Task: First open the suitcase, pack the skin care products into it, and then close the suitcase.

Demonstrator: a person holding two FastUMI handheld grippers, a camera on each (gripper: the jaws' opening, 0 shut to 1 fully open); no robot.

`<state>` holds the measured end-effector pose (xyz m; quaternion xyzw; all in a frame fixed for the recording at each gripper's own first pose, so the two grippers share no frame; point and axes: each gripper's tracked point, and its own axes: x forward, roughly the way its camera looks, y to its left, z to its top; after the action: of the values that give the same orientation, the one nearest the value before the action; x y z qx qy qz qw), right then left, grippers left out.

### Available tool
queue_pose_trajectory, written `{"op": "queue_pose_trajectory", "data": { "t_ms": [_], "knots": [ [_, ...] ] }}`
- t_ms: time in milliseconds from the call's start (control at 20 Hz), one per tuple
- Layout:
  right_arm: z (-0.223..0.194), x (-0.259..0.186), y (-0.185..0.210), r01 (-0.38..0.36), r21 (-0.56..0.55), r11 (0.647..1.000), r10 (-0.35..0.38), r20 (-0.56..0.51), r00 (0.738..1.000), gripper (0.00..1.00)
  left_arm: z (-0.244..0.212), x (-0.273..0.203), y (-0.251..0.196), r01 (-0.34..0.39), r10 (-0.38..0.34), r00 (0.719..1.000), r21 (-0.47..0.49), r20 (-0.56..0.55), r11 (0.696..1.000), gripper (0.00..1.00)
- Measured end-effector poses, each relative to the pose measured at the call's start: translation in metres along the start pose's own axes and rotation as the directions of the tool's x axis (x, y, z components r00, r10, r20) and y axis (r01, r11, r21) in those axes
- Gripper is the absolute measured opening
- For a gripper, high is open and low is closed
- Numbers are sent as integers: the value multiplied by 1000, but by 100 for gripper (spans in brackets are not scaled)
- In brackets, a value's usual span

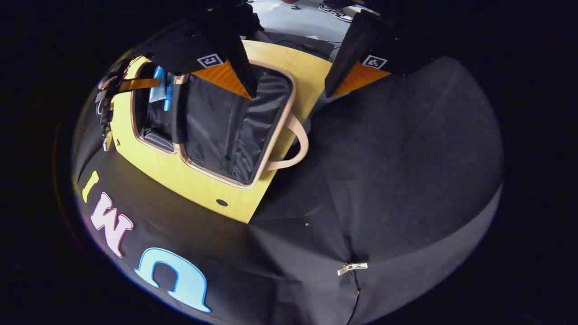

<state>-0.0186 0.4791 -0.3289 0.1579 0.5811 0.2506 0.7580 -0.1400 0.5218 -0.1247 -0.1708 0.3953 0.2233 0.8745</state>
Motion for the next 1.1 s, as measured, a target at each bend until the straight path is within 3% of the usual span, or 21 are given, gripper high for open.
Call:
{"op": "queue_pose_trajectory", "data": {
  "t_ms": [50, 100, 150, 200, 350, 500, 600, 750, 800, 850, 950, 1000, 1100],
  "knots": [
    [5, -11, 4, 4, -37, 999, -3, 28, 1000, 96, 7, 6, 5, -9, 9, 1000, -3, 0, 1000, 95],
    [9, -20, 6, 6, -92, 996, 0, 69, 998, 85, 14, 12, 9, -14, 14, 1000, -9, -3, 1000, 95],
    [19, -35, 12, -4, -147, 989, 22, 123, 992, 87, 21, 20, 11, -16, 16, 1000, -16, -9, 1000, 95],
    [25, -50, 20, -20, -199, 980, 54, 170, 984, 98, 28, 27, 14, -20, 19, 1000, -24, -19, 1000, 95],
    [50, -89, 29, -20, -318, 948, 114, 281, 953, 98, 49, 60, 25, -18, 15, 998, -61, -56, 998, 95],
    [71, -120, 26, -10, -315, 949, 127, 351, 928, 97, 60, 95, 23, -10, -3, 993, -107, -117, 994, 95],
    [78, -131, 5, 52, -292, 955, 70, 394, 916, 97, 55, 117, 26, -39, 26, 983, -68, -184, 997, 95],
    [72, -139, -19, 108, -271, 956, 10, 399, 917, 97, 41, 144, 45, -137, 148, 951, 62, -271, 989, 94],
    [70, -143, -27, 122, -266, 956, -6, 400, 916, 97, 34, 150, 35, -91, 107, 947, 67, -303, 994, 92],
    [66, -145, -36, 138, -260, 956, -23, 403, 915, 97, 29, 152, 18, -48, 63, 942, 53, -330, 997, 68],
    [61, -151, -46, 149, -243, 959, -40, 404, 914, 97, 25, 160, 19, -80, 113, 937, 112, -331, 990, 19],
    [60, -152, -49, 149, -234, 961, -43, 405, 913, 97, 29, 160, 20, -91, 127, 938, 126, -321, 988, 13],
    [60, -158, -54, 153, -225, 962, -48, 413, 910, 97, 35, 152, 19, -86, 128, 946, 149, -299, 985, 13]
  ]
}}
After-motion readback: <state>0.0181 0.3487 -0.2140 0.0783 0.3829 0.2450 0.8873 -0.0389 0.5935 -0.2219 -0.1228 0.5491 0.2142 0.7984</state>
